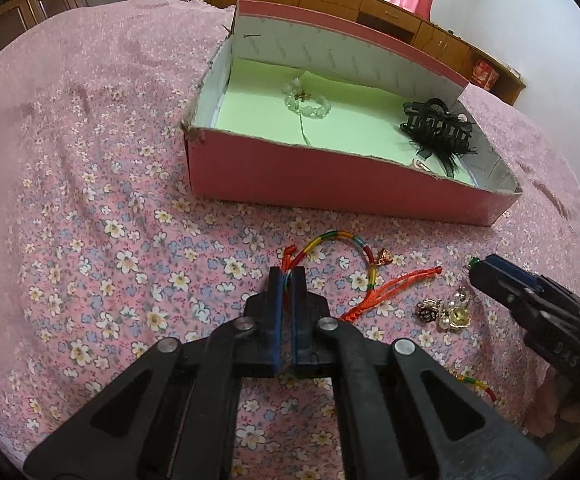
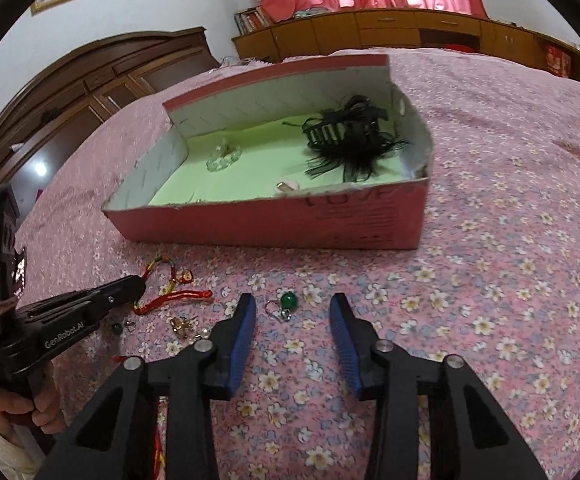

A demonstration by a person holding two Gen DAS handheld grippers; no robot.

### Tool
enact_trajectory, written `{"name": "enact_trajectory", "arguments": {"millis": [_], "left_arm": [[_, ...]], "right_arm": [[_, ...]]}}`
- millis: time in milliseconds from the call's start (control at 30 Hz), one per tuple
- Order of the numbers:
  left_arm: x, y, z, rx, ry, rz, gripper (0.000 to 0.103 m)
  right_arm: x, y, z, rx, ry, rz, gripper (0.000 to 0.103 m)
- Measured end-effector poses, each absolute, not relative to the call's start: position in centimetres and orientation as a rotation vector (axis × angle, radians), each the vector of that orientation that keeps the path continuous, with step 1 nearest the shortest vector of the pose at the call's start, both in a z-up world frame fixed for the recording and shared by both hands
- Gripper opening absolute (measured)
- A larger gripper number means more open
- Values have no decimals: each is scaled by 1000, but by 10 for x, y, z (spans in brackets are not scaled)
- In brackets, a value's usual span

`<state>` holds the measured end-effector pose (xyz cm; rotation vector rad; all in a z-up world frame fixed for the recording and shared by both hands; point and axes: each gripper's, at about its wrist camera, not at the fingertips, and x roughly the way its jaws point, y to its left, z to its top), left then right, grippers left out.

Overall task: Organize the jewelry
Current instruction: 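Grasp red string bracelet with left gripper while right gripper grasps green pendant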

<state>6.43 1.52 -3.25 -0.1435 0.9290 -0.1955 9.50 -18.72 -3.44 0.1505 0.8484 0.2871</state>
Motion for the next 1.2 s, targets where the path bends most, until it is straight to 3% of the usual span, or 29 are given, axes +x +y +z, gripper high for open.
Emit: {"name": "enact_trajectory", "arguments": {"millis": [267, 567, 1200], "left_arm": [[72, 7, -43, -142, 945, -189, 0], [65, 7, -30, -174, 897, -233, 0], [30, 12, 47, -200, 599, -255, 0]], "right_arm": [[100, -185, -44, 134, 858, 276, 16], [94, -194, -38, 167, 827, 287, 14], [57, -196, 13, 145, 615, 290, 14]]}}
